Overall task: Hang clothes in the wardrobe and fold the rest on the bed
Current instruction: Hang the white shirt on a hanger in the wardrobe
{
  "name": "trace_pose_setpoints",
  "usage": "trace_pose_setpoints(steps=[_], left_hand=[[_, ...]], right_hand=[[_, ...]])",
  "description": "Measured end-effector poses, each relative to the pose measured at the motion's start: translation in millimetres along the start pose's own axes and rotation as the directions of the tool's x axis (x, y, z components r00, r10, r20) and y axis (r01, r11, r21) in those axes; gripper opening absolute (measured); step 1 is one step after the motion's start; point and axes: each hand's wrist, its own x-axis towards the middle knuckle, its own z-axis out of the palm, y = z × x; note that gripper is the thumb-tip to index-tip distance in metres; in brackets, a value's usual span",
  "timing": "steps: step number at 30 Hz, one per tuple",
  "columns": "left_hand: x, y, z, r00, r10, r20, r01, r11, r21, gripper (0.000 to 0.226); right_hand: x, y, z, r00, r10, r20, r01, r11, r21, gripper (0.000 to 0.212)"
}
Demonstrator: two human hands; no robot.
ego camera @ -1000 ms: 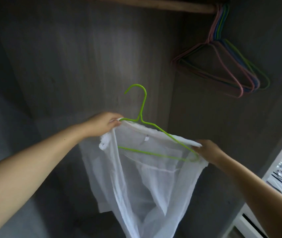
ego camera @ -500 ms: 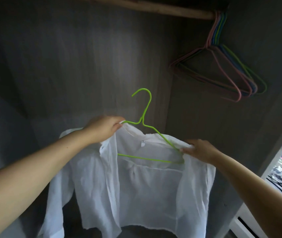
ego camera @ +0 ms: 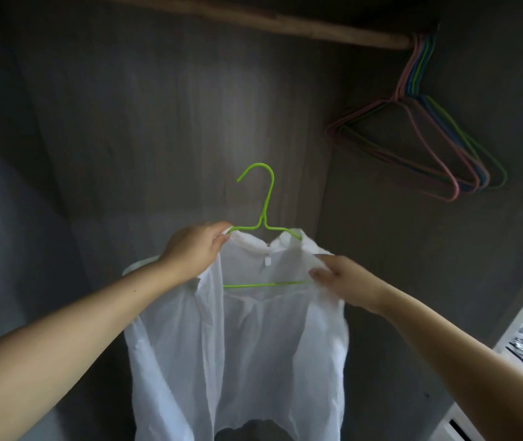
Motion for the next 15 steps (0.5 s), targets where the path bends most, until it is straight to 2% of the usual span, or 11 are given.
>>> trace_pose_setpoints(steps=[1, 2, 3, 4, 5, 6, 7, 8, 9, 12, 15], left_hand=[[-1, 1, -1, 0.999, -0.021, -0.042, 0.02, 1.0, -0.015, 0.028], [-3, 1, -3, 0.997, -0.032, -0.076, 0.029, 0.999, -0.047, 0.029], [-4, 0, -6, 0.994, -0.031, -0.102, 0.022, 0.996, -0.086, 0.029], [-4, -2, -11, 0.993, -0.021, -0.117, 0.007, 0.993, -0.121, 0.031], [-5, -4, -17, 0.992, -0.009, -0.124, -0.009, 0.99, -0.143, 0.036], [-5, -7, -23, 0.992, 0.002, -0.128, -0.022, 0.988, -0.152, 0.038], [-6, -9, -28, 0.991, 0.015, -0.135, -0.036, 0.988, -0.153, 0.036], [-6, -9, -33, 0.989, 0.027, -0.143, -0.049, 0.987, -0.153, 0.034], [-6, -9, -37, 0.988, 0.041, -0.152, -0.066, 0.984, -0.163, 0.034], [-7, 0, -44, 0.988, 0.079, -0.135, -0.111, 0.962, -0.249, 0.033], [-7, 3, -44, 0.976, 0.11, -0.188, -0.149, 0.967, -0.207, 0.023]], right_hand=[[-6, -12, 3, 0.981, 0.002, 0.192, -0.012, 0.999, 0.051, 0.024], [-12, -21, 2, 0.924, 0.009, 0.383, -0.013, 1.0, 0.009, 0.032], [-17, -31, -3, 0.873, 0.026, 0.487, 0.033, 0.993, -0.112, 0.036], [-17, -37, -11, 0.887, -0.005, 0.462, 0.131, 0.962, -0.241, 0.034], [-14, -44, -21, 0.942, -0.101, 0.32, 0.213, 0.916, -0.339, 0.03], [-11, -50, -34, 0.969, -0.226, 0.098, 0.246, 0.889, -0.385, 0.028], [-9, -56, -45, 0.933, -0.341, -0.114, 0.273, 0.879, -0.391, 0.028], [-6, -63, -52, 0.881, -0.413, -0.229, 0.303, 0.866, -0.397, 0.031], [-1, -70, -56, 0.865, -0.448, -0.227, 0.328, 0.846, -0.419, 0.036], [15, -86, -41, 0.92, -0.392, 0.021, 0.352, 0.8, -0.485, 0.034], [24, -100, -24, 0.884, -0.464, 0.049, 0.429, 0.767, -0.478, 0.019]])
